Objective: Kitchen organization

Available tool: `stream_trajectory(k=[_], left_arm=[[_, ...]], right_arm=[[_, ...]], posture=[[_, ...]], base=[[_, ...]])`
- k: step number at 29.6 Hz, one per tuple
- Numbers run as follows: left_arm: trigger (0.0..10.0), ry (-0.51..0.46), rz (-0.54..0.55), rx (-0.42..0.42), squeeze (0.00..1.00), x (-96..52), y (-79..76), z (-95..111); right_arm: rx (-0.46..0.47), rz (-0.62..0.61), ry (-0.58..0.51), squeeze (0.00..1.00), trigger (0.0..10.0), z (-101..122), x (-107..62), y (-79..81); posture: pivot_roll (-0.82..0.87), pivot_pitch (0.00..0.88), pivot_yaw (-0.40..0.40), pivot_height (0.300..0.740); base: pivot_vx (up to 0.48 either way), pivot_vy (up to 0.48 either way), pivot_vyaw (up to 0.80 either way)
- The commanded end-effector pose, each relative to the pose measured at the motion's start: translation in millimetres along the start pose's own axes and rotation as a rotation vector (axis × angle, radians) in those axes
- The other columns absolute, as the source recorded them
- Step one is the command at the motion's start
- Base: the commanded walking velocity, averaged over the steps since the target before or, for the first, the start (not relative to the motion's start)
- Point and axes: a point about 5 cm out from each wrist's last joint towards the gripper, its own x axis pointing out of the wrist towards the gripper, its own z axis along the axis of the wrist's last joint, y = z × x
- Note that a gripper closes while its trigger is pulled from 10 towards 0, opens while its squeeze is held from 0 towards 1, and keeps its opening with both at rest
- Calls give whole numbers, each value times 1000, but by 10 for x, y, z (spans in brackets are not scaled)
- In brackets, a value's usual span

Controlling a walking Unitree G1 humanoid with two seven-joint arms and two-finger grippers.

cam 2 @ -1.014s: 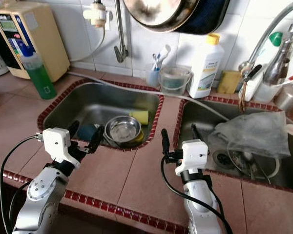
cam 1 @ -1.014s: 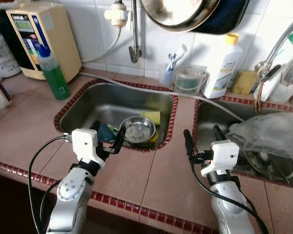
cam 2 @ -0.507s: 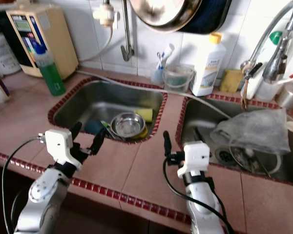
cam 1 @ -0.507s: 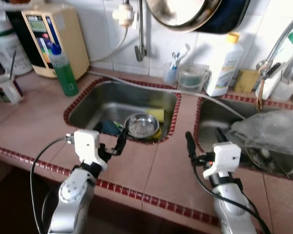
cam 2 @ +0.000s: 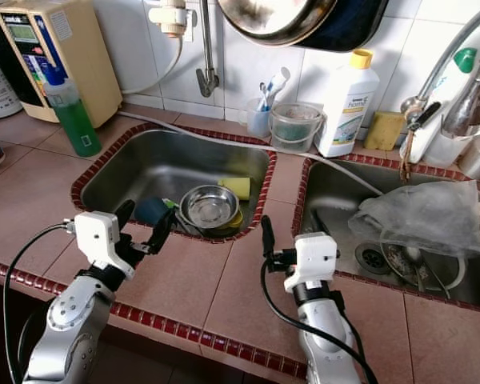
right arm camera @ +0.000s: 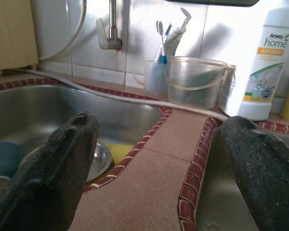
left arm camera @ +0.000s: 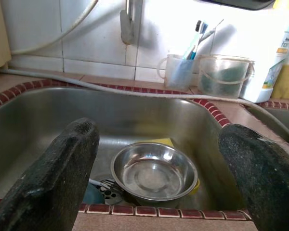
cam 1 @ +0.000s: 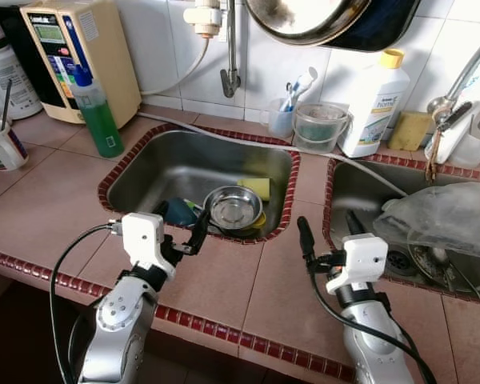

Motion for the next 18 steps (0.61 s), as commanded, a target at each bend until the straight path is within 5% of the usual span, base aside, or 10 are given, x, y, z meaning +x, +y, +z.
stream_trajectory(k=[1,18], left_arm=[[10000,-3,-1,6,0,4,10,28],[10000,-3,-1,6,0,4,10,28]], right_arm=[[-3,7,-16,0,10000,42,13,3],[-3,7,-16,0,10000,42,13,3]], posture=[[-119,0,29,740],[-119,0,29,740]], base=[[0,0,0],[0,0,0]])
